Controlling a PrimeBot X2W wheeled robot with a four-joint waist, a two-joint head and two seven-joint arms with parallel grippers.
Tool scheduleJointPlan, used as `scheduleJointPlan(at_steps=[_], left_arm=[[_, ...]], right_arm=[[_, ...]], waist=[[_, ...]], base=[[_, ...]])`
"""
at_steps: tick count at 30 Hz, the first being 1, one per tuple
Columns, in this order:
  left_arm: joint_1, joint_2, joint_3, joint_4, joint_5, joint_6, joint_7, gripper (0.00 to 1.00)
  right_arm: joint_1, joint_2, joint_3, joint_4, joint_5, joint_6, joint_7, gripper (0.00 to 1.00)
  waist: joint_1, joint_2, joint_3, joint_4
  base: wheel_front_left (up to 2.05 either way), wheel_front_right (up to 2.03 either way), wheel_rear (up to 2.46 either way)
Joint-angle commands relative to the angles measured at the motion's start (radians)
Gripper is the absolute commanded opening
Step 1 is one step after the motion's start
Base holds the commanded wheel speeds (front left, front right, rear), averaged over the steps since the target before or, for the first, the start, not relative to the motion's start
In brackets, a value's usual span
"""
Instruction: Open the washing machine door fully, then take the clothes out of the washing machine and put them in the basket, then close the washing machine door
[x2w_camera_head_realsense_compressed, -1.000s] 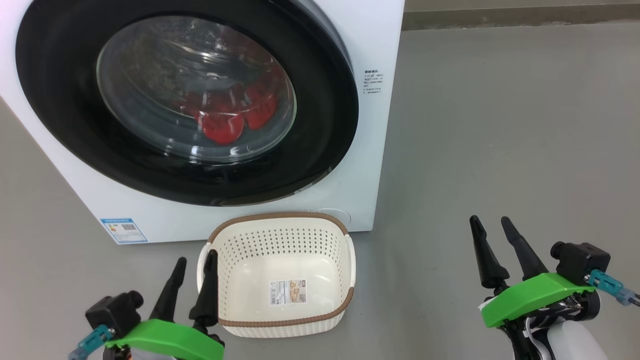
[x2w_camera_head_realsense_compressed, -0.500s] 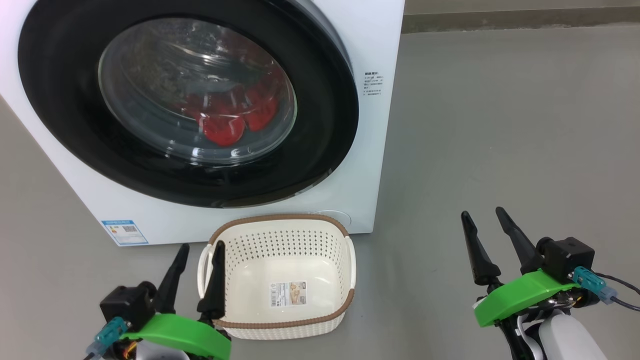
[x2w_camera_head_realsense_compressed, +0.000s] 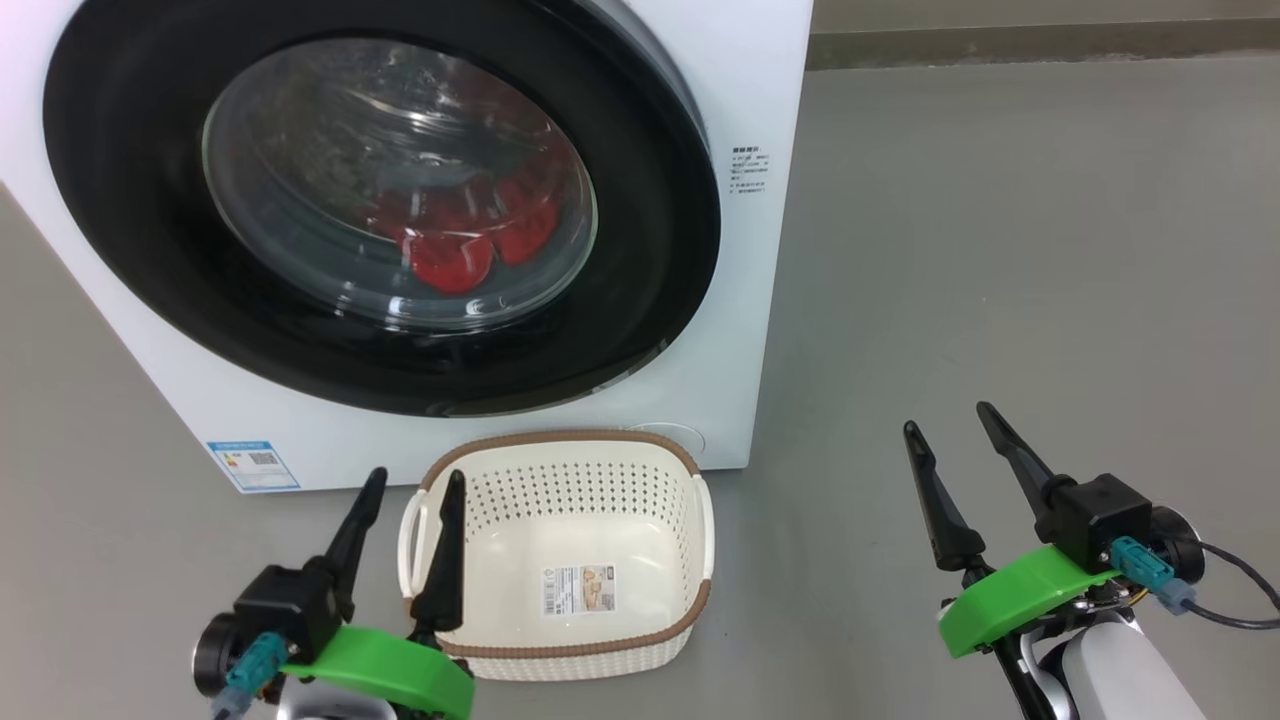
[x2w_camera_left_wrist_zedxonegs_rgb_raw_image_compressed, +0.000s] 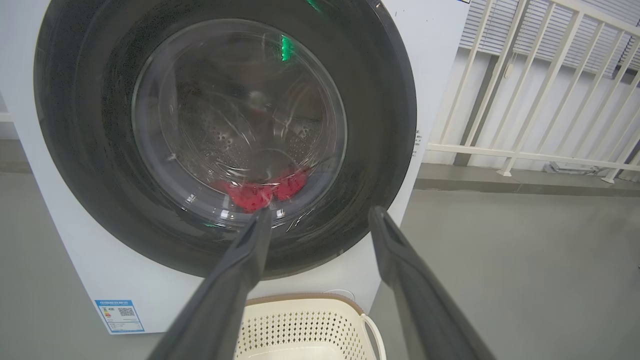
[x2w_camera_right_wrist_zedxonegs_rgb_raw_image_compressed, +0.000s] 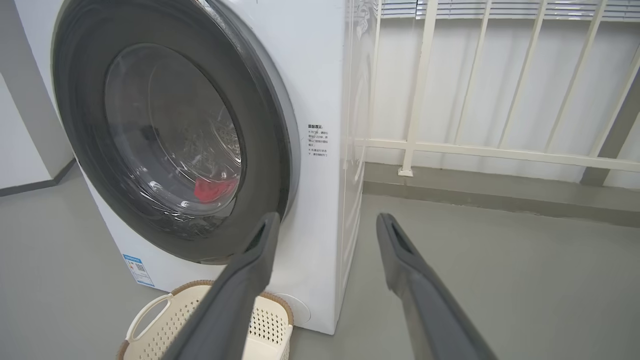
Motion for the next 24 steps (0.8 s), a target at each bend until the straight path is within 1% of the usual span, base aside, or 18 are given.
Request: scheduleJointPlan(at_steps=[1, 5, 19, 21, 22, 23, 24], left_arm=[[-0.051, 0.017, 0.024, -0.027, 0.036, 0.010, -0.017, 1.00], [-0.053, 0.018, 0.019, -0.028, 0.064, 0.014, -0.025, 1.00], [-0.050, 0.018, 0.021, -0.022, 0.059, 0.020, -0.025, 1.00], [-0.051, 0.018, 0.020, -0.021, 0.059, 0.020, -0.025, 1.00], [-0.051, 0.018, 0.020, -0.022, 0.059, 0.021, -0.025, 1.00], [-0.052, 0.018, 0.019, -0.022, 0.058, 0.021, -0.025, 1.00], [-0.052, 0.018, 0.018, -0.024, 0.058, 0.022, -0.025, 1.00]], right_arm=[[-0.054, -0.009, 0.026, -0.018, -0.039, -0.001, -0.017, 1.00], [-0.059, -0.009, 0.031, -0.015, -0.072, -0.001, -0.025, 1.00], [-0.059, -0.009, 0.032, -0.007, -0.066, -0.001, -0.025, 1.00], [-0.057, -0.009, 0.031, 0.000, -0.045, -0.001, -0.025, 1.00], [-0.057, -0.009, 0.031, 0.004, -0.032, -0.001, -0.025, 0.94], [-0.057, -0.009, 0.031, 0.008, -0.015, -0.001, -0.025, 0.76], [-0.058, -0.009, 0.031, 0.011, 0.008, -0.001, -0.025, 0.46]], waist=[[0.0000, 0.0000, -0.002, 0.002], [0.0000, 0.0000, -0.005, 0.003], [0.0000, 0.0000, -0.011, -0.003], [0.0000, 0.0000, -0.011, -0.003], [0.0000, 0.0000, -0.011, -0.002], [0.0000, 0.0000, -0.010, -0.001], [0.0000, 0.0000, -0.008, 0.001]], base=[[0.00, 0.00, 0.00], [0.00, 0.00, 0.00], [0.00, 0.00, 0.00], [0.00, 0.00, 0.00], [0.00, 0.00, 0.00], [0.00, 0.00, 0.00], [0.00, 0.00, 0.00]])
